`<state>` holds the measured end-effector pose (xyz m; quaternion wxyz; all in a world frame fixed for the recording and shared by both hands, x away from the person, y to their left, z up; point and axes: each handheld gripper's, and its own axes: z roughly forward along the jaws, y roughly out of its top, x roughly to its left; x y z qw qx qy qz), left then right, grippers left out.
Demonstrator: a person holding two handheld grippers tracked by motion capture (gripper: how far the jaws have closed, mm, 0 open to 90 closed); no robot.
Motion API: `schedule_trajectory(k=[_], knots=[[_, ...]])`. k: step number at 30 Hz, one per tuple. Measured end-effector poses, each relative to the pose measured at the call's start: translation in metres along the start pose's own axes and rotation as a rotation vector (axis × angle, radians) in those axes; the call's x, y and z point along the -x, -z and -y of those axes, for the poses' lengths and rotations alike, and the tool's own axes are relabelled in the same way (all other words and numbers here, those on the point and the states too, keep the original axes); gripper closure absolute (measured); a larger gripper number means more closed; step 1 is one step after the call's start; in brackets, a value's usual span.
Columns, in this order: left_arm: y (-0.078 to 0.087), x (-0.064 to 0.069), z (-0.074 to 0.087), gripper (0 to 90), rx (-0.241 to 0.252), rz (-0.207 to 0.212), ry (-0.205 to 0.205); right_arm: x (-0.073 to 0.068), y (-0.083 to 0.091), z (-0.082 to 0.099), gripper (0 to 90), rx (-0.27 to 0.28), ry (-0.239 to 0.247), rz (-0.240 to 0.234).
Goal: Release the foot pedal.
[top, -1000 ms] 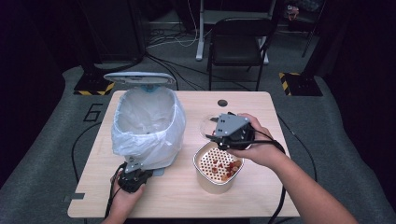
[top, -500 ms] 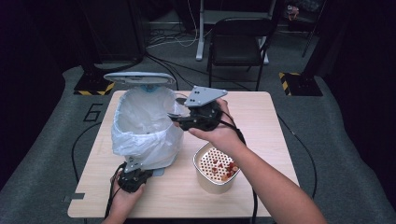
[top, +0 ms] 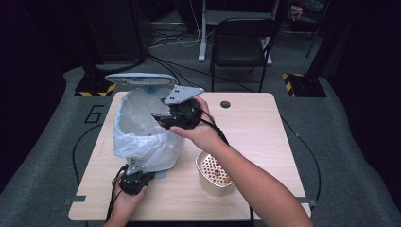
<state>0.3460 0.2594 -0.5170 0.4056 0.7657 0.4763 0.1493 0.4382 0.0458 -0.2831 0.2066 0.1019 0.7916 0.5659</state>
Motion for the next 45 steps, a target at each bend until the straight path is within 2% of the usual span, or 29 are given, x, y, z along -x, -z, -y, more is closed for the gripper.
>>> schedule_trajectory(k=[6, 7, 9, 10, 13, 15, 19, 20, 22, 23, 25, 26, 27, 28, 29, 30, 31, 35, 38, 42, 45], knots=[[0.0, 0.0, 0.0, 90.0, 0.0, -0.001, 0.003, -0.001, -0.014, 0.005, 44.9, -0.03, -0.019, -0.019], [0.0, 0.0, 0.0, 90.0, 0.0, 0.0, 0.002, -0.001, -0.017, 0.006, 40.7, -0.046, -0.018, -0.025], [0.0, 0.0, 0.0, 90.0, -0.002, 0.0, 0.002, -0.002, -0.022, 0.009, 19.3, -0.066, -0.028, -0.009], [0.0, 0.0, 0.0, 90.0, 0.0, 0.003, 0.008, -0.003, -0.022, 0.01, 15.1, -0.066, -0.041, 0.006], [0.0, -0.002, -0.001, 90.0, -0.007, 0.014, 0.019, -0.002, -0.013, 0.01, 13.7, -0.046, -0.073, -0.011], [0.001, -0.002, -0.002, 90.0, -0.017, 0.017, 0.025, -0.001, 0.0, 0.008, 13.7, -0.027, -0.067, -0.005], [0.006, -0.005, -0.004, 90.0, -0.012, 0.035, 0.042, 0.0, 0.036, 0.01, 16.8, 0.013, -0.066, 0.021], [0.009, -0.006, -0.005, 90.0, -0.018, 0.034, 0.037, 0.001, 0.045, 0.012, 18.8, 0.013, -0.069, 0.027], [0.016, -0.008, -0.006, 87.9, 0.001, 0.065, 0.048, 0.004, 0.061, 0.02, 21.8, 0.006, -0.068, 0.042], [0.021, -0.011, -0.006, 86.0, -0.005, 0.073, 0.032, 0.006, 0.068, 0.024, 23.0, 0.012, -0.07, 0.044], [0.026, -0.013, -0.005, 82.5, -0.002, 0.08, 0.06, 0.009, 0.081, 0.033, 23.1, -0.005, -0.067, 0.067], [0.029, -0.016, -0.005, 80.8, -0.014, 0.081, 0.053, 0.01, 0.087, 0.037, 23.3, -0.014, -0.063, 0.085], [0.031, -0.016, -0.004, 79.0, -0.002, 0.081, 0.063, 0.011, 0.093, 0.042, 23.8, -0.016, -0.066, 0.097], [0.032, -0.017, -0.004, 76.5, -0.002, 0.077, 0.076, 0.013, 0.098, 0.046, 23.9, -0.016, -0.075, 0.101], [0.035, -0.02, -0.004, 73.7, 0.005, 0.038, 0.051, 0.015, 0.102, 0.049, 23.9, -0.018, -0.074, 0.11], [0.038, -0.022, -0.004, 71.2, -0.001, 0.031, 0.048, 0.016, 0.108, 0.053, 24.0, -0.022, -0.081, 0.126], [0.039, -0.022, -0.003, 69.5, 0.014, 0.032, 0.072, 0.017, 0.111, 0.057, 24.0, -0.021, -0.082, 0.132], [0.045, -0.027, -0.003, 63.2, 0.017, 0.019, 0.1, 0.02, 0.128, 0.073, 24.8, -0.034, -0.089, 0.18], [0.046, -0.032, -0.002, 57.9, 0.011, 0.003, 0.115, 0.02, 0.141, 0.088, 25.0, -0.054, -0.108, 0.198], [0.049, -0.04, 0.0, 52.1, -0.008, -0.035, 0.116, 0.019, 0.16, 0.112, 26.0, -0.069, -0.177, 0.215], [0.053, -0.047, 0.002, 48.3, 0.004, -0.077, 0.11, 0.019, 0.175, 0.132, 26.0, -0.09, -0.205, 0.267]])
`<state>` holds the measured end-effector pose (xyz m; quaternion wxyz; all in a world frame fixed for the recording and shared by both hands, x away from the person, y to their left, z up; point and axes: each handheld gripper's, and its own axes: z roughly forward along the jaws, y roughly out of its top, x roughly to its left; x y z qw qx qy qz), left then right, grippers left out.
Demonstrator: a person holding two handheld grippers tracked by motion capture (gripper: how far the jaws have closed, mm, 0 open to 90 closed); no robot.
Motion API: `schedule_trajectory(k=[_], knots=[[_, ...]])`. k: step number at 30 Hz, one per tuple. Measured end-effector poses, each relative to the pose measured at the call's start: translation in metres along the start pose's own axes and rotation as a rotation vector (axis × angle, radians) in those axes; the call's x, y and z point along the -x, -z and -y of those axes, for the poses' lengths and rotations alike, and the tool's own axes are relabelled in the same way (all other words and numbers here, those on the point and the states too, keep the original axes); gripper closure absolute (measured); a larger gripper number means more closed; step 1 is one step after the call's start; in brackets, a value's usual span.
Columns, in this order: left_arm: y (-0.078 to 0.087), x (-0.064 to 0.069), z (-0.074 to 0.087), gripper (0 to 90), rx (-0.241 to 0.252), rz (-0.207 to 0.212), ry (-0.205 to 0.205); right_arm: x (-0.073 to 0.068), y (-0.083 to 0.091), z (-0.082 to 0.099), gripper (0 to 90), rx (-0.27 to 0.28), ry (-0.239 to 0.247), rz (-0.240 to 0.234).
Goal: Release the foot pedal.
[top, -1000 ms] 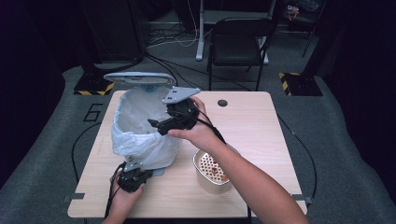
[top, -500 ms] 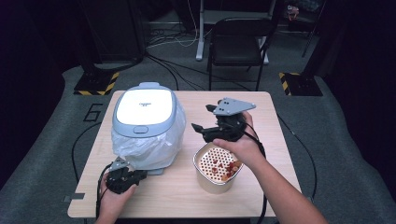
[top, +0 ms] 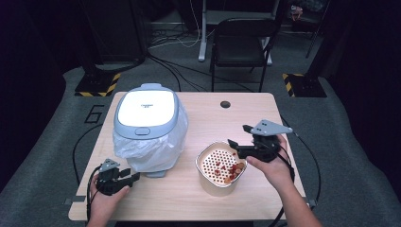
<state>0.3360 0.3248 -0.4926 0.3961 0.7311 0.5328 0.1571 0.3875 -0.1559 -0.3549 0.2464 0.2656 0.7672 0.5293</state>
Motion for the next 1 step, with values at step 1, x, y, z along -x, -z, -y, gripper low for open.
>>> schedule_trajectory(k=[1], knots=[[0.0007, -0.002, 0.0004, 46.9, 0.003, -0.007, 0.005, 0.0035, 0.0045, 0.0073, 25.9, 0.004, -0.017, 0.03]])
